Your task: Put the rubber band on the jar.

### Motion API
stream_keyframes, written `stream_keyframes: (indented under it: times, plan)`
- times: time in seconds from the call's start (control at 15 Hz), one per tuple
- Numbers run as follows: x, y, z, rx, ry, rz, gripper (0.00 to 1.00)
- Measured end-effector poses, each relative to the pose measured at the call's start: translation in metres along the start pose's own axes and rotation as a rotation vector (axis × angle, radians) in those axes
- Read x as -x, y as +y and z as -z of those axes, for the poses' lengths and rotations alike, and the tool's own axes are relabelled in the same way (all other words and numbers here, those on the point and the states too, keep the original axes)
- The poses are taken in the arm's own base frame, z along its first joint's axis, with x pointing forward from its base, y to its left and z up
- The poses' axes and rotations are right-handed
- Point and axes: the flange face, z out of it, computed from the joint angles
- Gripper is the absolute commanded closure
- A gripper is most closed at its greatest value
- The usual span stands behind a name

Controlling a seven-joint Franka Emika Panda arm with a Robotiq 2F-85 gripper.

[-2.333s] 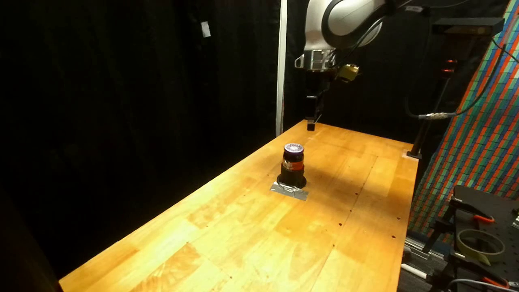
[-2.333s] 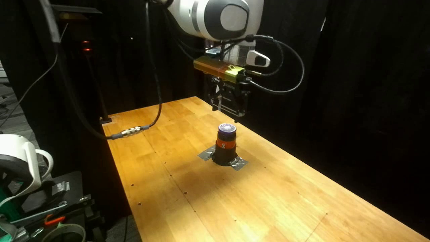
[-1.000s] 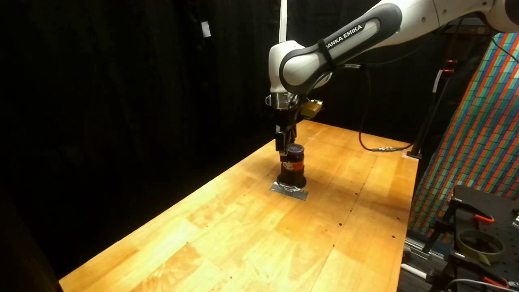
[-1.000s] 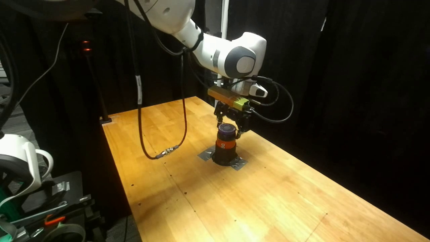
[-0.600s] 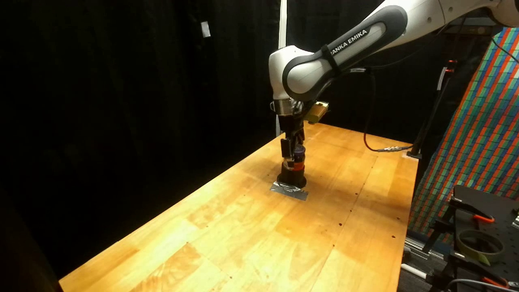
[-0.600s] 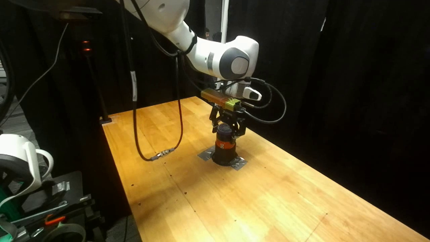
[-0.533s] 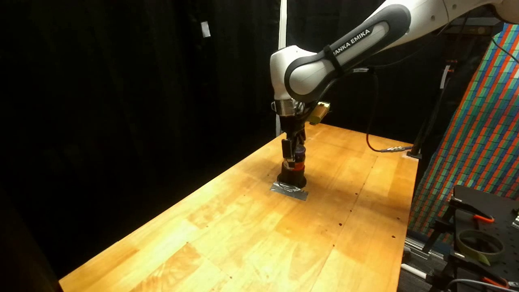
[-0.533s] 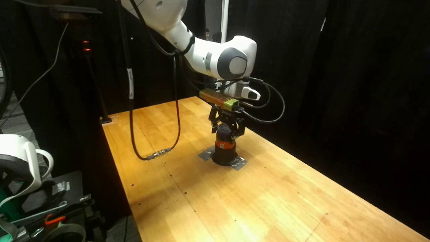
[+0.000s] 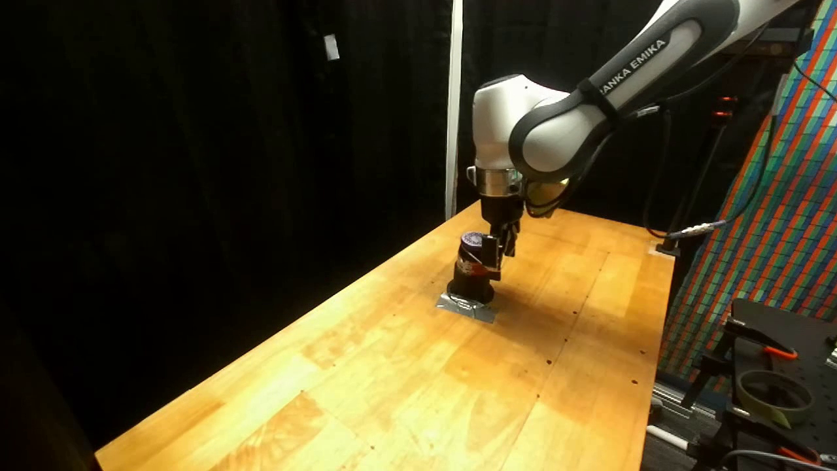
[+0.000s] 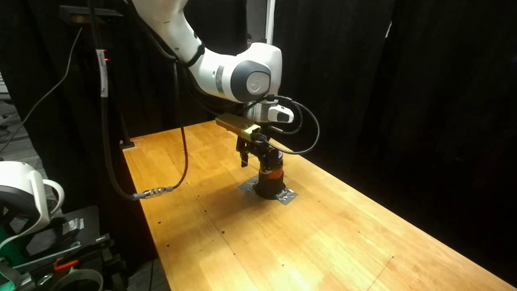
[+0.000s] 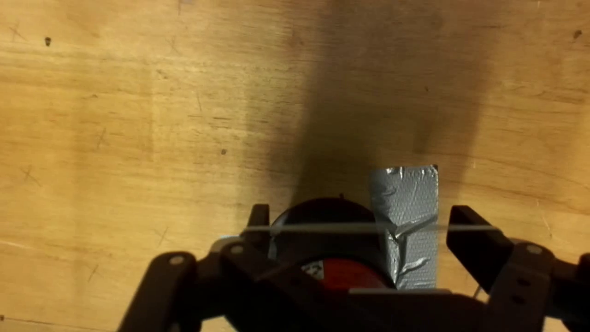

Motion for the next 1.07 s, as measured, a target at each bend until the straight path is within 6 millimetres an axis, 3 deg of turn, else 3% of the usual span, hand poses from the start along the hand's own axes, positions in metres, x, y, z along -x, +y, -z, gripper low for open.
stream_keyframes:
  times: [0.13,0.6,0.87,1.07]
  plan:
    - [0.017,0.0,-0.003,0.008,0.064,0.003,0.27]
    - [0.076,0.001,-0.012,0.079,0.432,0.043,0.8]
    - [0.099,0.018,-0.008,0.07,0.626,0.068,0.91]
    - [0.099,0.038,0.01,0.077,0.745,0.066,0.86]
